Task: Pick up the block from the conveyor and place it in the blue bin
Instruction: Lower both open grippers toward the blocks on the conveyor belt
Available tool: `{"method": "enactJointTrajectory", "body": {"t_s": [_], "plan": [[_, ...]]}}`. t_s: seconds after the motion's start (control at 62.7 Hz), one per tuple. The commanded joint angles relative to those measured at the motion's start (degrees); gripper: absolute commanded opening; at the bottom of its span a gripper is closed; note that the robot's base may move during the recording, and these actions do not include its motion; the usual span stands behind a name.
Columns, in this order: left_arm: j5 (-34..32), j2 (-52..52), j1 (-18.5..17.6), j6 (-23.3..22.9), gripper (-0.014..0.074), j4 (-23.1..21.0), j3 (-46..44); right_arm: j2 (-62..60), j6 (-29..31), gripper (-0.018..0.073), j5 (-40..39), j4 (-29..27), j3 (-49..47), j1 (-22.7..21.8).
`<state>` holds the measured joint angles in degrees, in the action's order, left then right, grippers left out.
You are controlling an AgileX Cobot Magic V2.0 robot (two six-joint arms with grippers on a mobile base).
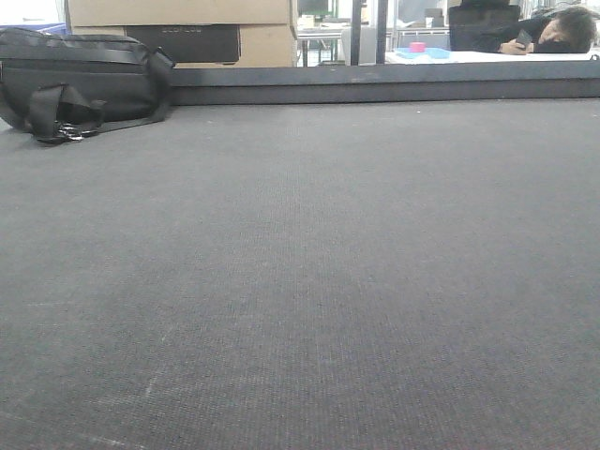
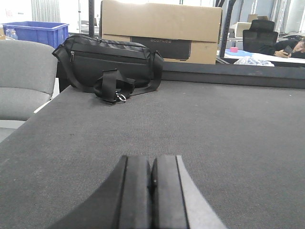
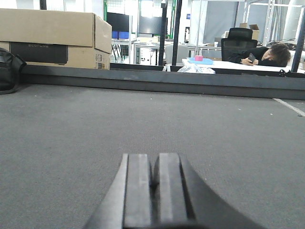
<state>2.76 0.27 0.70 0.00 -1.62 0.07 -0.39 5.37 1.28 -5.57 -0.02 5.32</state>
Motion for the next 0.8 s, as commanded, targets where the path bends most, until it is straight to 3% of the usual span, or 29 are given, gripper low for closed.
{"method": "enactJointTrajectory", "body": {"t_s": [0.0,0.399,0.542,0.638,0.781], "plan": [[-0.75,-0.27,0.21,0.0,-0.0111,-0.3,-0.07,0.39,0.1,-0.0162,-0.9,0.49,0.02,-0.13],[-0.75,-0.27,0.21,0.0,-0.0111,-0.3,-0.07,0.39,0.1,-0.0162,-4.07,0.49,0.02,-0.13],[-5.59,-0.27,0.2,0.0,-0.0111,-1.02,-0.07,0.39,0.1,-0.0162,-6.55,0.49,-0.3,-0.13],[-3.15,-0.27,0.2,0.0,-0.0111,-1.39,-2.58,0.39,0.1,-0.0162,-1.28,0.49,-6.67,-0.13],[6.11,-0.27,0.2,0.0,-0.0111,-1.27,-13.38,1.14,0.1,-0.0162,15.07,0.49,-20.04,-0.13]]}}
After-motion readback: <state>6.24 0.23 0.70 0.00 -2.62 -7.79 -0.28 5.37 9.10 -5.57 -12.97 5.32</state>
